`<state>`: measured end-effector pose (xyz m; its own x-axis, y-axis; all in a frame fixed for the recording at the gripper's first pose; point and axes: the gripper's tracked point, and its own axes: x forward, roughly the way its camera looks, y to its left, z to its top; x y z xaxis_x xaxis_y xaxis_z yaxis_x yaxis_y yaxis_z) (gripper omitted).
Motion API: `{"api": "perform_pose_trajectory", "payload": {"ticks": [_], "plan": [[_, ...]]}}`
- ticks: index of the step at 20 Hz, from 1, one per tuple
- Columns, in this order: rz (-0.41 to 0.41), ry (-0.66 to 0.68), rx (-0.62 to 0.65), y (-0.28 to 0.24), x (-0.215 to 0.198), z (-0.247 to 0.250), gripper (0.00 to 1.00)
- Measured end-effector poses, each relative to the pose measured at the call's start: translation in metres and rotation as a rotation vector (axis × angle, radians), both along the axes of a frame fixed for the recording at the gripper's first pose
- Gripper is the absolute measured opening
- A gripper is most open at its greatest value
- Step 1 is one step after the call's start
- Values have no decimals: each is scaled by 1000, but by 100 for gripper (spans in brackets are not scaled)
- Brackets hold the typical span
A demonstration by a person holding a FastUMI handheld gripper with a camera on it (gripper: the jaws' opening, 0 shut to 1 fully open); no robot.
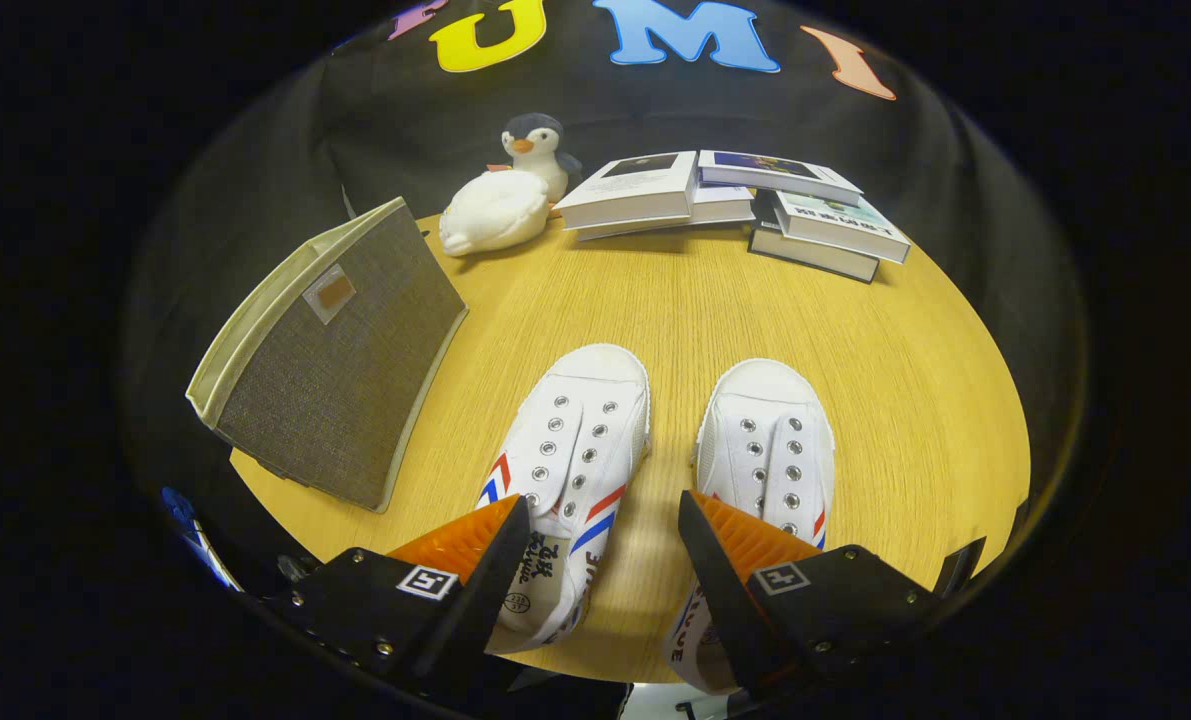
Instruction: Open the storage box then place both shoes into the box .Put the left shoe in first, then the right shoe, with the right side of both shoes facing outward in a uniform manner.
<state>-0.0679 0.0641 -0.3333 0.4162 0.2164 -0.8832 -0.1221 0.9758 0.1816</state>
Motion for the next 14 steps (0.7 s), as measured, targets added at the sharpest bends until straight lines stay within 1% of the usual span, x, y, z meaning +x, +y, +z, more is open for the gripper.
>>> {"api": "perform_pose_trajectory", "payload": {"ticks": [1, 3, 4, 5, 7, 10, 12, 13, 14], "plan": [[10, 3, -7, 1, 0, -2, 90], [32, 8, -28, -2, -4, -3, 90], [37, 20, -40, -2, -6, -8, 86], [37, 28, -44, -1, -7, -11, 74], [30, 43, -36, 1, -8, -15, 69], [-19, 76, -1, 4, -9, -17, 50], [-26, 98, 34, 6, -11, -16, 49], [-74, 112, 66, 10, -10, -14, 35], [-99, 132, 82, 10, -13, -16, 21]]}}
